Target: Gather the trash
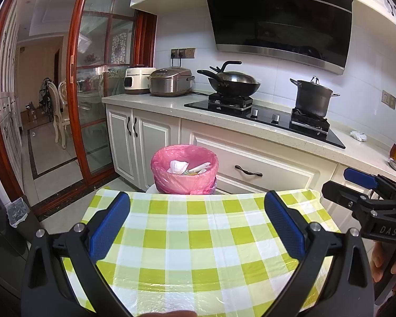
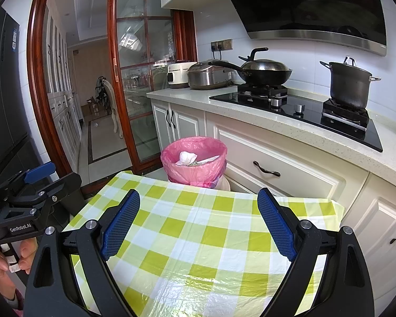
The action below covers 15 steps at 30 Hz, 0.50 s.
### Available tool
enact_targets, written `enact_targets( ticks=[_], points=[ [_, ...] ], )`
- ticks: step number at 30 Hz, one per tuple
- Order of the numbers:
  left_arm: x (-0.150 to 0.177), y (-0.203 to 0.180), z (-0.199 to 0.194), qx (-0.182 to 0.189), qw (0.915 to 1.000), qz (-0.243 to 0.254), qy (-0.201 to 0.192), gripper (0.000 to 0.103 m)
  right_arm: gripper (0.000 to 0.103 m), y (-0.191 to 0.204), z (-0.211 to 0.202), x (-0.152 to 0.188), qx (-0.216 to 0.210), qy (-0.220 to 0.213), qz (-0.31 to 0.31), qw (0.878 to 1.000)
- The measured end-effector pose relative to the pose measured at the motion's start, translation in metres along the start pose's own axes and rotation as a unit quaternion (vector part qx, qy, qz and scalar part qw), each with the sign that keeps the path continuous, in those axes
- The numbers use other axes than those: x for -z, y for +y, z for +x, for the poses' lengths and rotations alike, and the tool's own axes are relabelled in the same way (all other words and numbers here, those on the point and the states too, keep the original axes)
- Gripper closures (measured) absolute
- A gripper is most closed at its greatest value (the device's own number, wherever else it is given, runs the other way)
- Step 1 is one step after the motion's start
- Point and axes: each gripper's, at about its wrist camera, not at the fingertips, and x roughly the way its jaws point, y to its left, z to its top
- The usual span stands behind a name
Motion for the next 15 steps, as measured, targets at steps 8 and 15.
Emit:
enact_targets(
  ticks=[8, 15],
  points=[
    [0.0020, 0.0017, -0.0013, 0.000, 1.0000, -0.006, -0.003, 0.005, 0.018, -0.0011, 0.0006, -0.0010, 0.001, -0.001, 0.001, 1.000],
    [0.0059, -0.0017, -0.0039, 0.007, 0.9999, 0.002, -0.009, 0.005, 0.018, -0.0042, 0.0018, -0.0034, 0.000, 0.000, 0.002, 1.000]
  ],
)
